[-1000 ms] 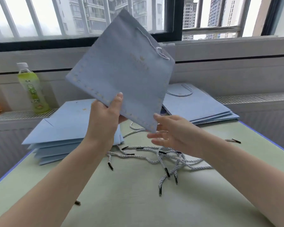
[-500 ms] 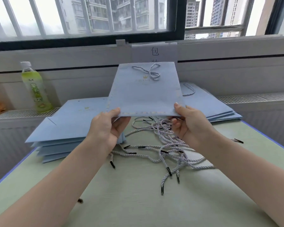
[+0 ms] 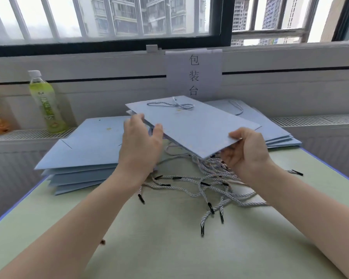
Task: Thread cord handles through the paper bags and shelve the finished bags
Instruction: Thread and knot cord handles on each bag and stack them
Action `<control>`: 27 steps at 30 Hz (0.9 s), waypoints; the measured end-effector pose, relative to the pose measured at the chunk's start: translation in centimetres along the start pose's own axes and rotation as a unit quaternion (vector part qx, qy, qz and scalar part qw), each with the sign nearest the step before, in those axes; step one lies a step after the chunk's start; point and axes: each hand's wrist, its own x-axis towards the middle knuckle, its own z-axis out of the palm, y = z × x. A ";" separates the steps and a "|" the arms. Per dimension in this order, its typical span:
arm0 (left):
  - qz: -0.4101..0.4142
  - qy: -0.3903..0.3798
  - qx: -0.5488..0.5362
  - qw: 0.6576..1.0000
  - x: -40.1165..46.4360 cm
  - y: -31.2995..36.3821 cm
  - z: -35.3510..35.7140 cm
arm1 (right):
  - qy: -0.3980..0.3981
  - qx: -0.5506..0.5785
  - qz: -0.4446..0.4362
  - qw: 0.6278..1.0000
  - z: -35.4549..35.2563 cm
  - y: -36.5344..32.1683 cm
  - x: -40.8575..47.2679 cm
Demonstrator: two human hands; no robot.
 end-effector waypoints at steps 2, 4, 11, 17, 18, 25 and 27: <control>0.042 0.039 0.016 0.998 0.7 -0.6 -0.8 | -0.013 0.008 -0.009 1.000 -0.1 -0.1 0.0; 0.079 0.088 0.080 0.990 1.5 -1.2 -1.6 | -0.028 0.023 -0.015 0.999 -0.1 0.0 0.0; 0.170 0.178 0.124 0.961 2.1 -2.2 -2.8 | -0.096 -0.083 -0.031 0.991 -0.4 0.6 0.0; 0.020 0.004 0.292 0.956 2.5 -3.1 -2.0 | -0.190 -0.122 0.012 0.974 -0.4 0.8 -0.4; 0.010 0.004 0.302 0.953 2.6 -3.3 -2.0 | -0.200 -0.128 0.016 0.971 -0.4 0.8 -0.5; 0.069 0.037 0.261 0.962 2.5 -2.7 -2.3 | -0.198 -0.117 0.012 0.973 -0.3 0.8 -0.5; 0.143 0.000 0.223 0.964 1.6 -2.2 -1.4 | -0.191 -0.113 0.012 0.975 -0.3 0.9 -0.5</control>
